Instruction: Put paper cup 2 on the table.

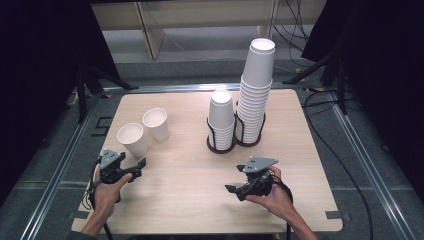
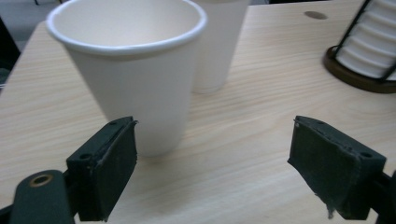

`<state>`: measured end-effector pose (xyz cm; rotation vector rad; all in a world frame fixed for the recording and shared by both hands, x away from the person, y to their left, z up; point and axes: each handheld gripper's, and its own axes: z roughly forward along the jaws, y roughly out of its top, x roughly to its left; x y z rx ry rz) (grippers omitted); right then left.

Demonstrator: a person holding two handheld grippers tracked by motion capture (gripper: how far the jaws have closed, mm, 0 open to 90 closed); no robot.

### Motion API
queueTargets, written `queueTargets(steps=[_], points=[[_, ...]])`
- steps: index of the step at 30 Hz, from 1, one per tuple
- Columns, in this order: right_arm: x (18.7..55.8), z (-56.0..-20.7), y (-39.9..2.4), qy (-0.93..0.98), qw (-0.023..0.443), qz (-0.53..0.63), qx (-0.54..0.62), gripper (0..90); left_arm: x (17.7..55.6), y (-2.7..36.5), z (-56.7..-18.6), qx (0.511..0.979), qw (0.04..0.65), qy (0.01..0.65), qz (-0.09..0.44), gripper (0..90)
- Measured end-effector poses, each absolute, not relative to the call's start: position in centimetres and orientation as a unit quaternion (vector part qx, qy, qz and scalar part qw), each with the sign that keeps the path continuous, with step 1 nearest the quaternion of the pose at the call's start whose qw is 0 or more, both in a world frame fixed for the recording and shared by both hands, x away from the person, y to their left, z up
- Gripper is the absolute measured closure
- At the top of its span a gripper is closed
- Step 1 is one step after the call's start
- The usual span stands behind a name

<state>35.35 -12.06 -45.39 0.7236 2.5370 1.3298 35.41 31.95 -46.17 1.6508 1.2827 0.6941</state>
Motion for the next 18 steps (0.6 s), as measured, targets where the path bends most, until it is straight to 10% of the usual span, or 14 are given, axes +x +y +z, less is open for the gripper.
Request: queueTargets(steps=[18], points=[[35.3,-45.4,-12.3,0.85,0.089,0.455,0.251,19.7,32.1,28.2,-46.0,0.701,0.483,0.461,0.25,14.5]])
